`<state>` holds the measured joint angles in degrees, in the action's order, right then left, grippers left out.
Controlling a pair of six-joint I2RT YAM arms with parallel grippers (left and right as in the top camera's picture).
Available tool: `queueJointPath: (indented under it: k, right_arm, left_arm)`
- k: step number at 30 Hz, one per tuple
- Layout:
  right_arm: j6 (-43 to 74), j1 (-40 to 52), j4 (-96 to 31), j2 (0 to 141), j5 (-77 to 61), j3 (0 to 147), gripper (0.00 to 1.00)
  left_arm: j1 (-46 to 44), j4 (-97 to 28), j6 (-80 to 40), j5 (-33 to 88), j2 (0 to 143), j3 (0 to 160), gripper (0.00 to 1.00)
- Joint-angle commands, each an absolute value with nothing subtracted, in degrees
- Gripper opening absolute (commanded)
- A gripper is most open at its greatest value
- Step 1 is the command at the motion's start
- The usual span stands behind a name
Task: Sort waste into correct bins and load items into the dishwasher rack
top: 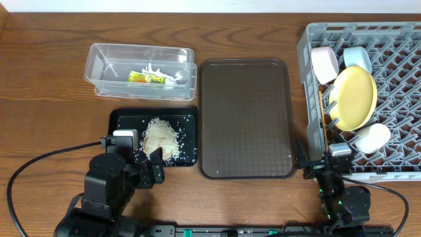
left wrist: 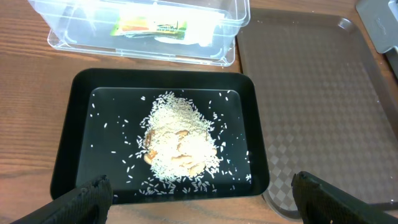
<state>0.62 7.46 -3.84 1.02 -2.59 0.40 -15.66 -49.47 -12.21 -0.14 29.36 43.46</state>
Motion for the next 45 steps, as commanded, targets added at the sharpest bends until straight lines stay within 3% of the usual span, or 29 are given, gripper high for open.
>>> queueJointPath:
  k: [1, 11, 26, 45]
  right_arm:
    - [0.6, 7.2, -4.1, 1.1, -2.4, 0.3, 0.99]
    - [0.6, 7.2, -4.1, 1.1, -2.4, 0.3, 0.99]
    - [0.6, 7.2, -4.1, 1.1, -2.4, 0.3, 0.99]
    - [0.6, 7.2, -4.1, 1.1, -2.4, 0.3, 0.99]
  left_arm:
    - [-15.8, -49.9, -12.6, -0.1, 28.5, 43.1, 0.94]
    - [-9.3, -42.6, -4.3, -0.6, 16.5, 30.0, 0.94]
    - [-2.8, -2.2, -0.1, 3.9, 0.1, 0.1, 0.94]
    - [-1.8, -3.8, 0.4, 3.4, 0.2, 0.2, 0.94]
